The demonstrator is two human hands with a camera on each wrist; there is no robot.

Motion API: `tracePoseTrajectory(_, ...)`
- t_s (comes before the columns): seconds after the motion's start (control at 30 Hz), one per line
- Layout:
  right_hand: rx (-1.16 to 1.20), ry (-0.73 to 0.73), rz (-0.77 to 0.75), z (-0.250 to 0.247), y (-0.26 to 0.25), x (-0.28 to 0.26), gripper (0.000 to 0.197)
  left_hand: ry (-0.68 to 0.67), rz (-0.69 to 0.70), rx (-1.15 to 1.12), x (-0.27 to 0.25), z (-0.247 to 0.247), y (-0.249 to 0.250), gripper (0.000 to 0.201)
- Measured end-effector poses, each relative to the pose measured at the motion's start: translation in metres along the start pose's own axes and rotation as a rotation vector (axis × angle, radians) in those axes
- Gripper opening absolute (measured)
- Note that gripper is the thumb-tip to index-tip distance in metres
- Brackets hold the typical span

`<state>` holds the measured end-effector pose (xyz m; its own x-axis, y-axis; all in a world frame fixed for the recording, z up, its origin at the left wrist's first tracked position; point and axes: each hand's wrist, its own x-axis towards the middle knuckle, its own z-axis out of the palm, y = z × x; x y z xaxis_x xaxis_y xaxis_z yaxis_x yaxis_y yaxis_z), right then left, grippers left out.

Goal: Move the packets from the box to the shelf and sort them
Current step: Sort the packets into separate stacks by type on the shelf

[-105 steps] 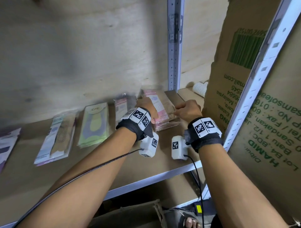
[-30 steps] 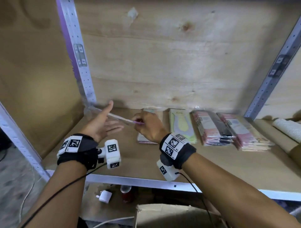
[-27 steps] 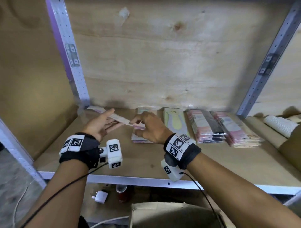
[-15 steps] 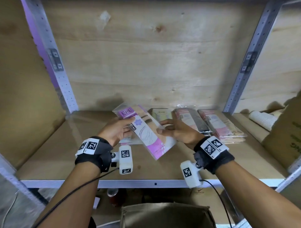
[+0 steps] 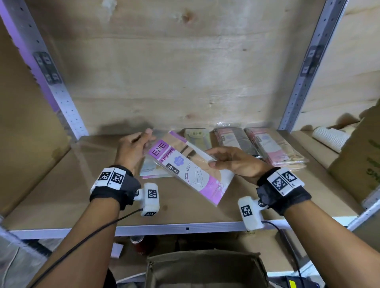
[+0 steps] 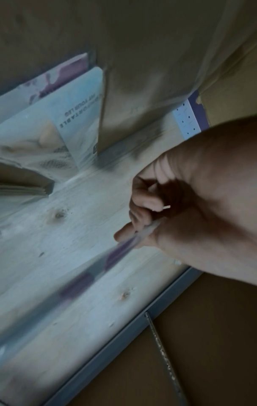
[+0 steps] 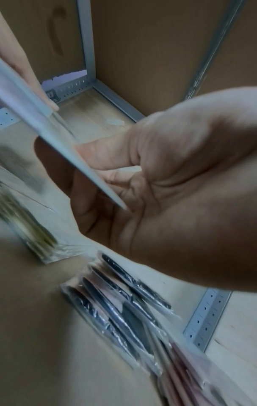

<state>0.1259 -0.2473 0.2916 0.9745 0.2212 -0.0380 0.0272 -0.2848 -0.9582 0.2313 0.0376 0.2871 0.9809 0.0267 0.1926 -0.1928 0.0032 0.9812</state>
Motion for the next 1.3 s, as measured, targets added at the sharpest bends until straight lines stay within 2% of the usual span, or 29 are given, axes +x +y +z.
tracePoseTrajectory(0.17, 0.019, 0.037, -0.028, -0.004, 0.0, -0.001, 0.033, -0.001, -0.052, 0.066, 0.009, -0.009, -0.005, 0.045)
tracePoseTrajectory(0.27, 0.034, 0.056, -0.013, -0.006, 0.0, 0.0, 0.037, -0.033, -0.135, 0.044, 0.011, -0.013, -0.007, 0.039)
tracePoseTrajectory(0.33, 0.042, 0.068, -0.001, -0.006, 0.001, -0.001, 0.038, -0.102, -0.217, -0.035, 0.01, -0.014, -0.006, 0.035)
tracePoseTrajectory(0.43, 0.061, 0.077, 0.017, -0.006, 0.002, -0.002, 0.04, -0.247, -0.29, -0.078, 0.007, -0.016, -0.005, 0.04)
tracePoseTrajectory(0.5, 0.057, 0.077, 0.021, -0.007, 0.002, -0.004, 0.04, -0.302, -0.306, -0.077, 0.004, -0.016, -0.004, 0.042)
tracePoseTrajectory(0.67, 0.051, 0.061, 0.018, -0.006, 0.001, -0.008, 0.04, -0.325, -0.301, -0.105, -0.001, -0.017, 0.0, 0.034)
tracePoseTrajectory(0.8, 0.061, 0.044, -0.005, -0.004, 0.001, -0.011, 0.039, -0.435, -0.299, -0.196, -0.001, -0.019, 0.004, 0.035)
tracePoseTrajectory(0.9, 0.092, 0.069, -0.008, 0.0, 0.0, -0.013, 0.04, -0.409, -0.331, -0.288, 0.001, -0.018, 0.004, 0.032)
tracePoseTrajectory(1.0, 0.112, 0.099, -0.003, 0.002, -0.001, -0.013, 0.038, -0.282, -0.335, -0.306, 0.002, -0.017, 0.0, 0.038)
tracePoseTrajectory(1.07, 0.144, 0.131, 0.013, 0.003, -0.002, -0.011, 0.036, -0.213, -0.366, -0.349, 0.004, -0.021, 0.0, 0.048)
tracePoseTrajectory(1.2, 0.245, 0.21, 0.061, 0.017, -0.013, 0.004, 0.03, -0.332, -0.468, -0.356, 0.007, -0.033, 0.003, 0.077)
tracePoseTrajectory(1.3, 0.363, 0.295, 0.091, 0.04, -0.025, 0.027, 0.028, -0.429, -0.464, -0.144, -0.002, -0.031, 0.005, 0.07)
